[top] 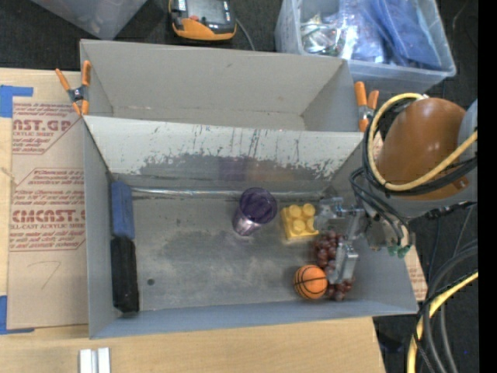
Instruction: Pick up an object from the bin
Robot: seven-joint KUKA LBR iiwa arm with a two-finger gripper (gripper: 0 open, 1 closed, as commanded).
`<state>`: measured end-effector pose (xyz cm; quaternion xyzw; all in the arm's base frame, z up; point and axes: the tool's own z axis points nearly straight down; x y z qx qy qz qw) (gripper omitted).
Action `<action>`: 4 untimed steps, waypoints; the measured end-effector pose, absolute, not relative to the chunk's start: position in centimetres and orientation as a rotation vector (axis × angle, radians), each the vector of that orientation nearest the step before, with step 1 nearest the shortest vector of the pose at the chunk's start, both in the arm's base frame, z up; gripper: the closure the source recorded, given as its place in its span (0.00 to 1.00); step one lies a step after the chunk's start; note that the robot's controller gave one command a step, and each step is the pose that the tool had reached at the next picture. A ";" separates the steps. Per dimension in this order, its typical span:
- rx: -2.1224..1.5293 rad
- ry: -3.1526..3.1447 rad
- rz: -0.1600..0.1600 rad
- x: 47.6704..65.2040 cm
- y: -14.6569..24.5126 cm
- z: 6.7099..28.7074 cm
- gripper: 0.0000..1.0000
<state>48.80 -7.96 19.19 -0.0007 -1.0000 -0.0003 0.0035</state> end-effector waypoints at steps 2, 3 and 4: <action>-0.516 -3.102 -0.003 50.4 -13.3 10.3 0.00; 0.347 -3.124 -0.012 51.5 -13.7 7.3 0.00; -0.386 -3.123 -0.019 51.5 -14.9 7.1 0.00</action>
Offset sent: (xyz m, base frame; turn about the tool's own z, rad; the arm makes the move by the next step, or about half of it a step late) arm 0.0188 -0.0735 -0.1219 0.4414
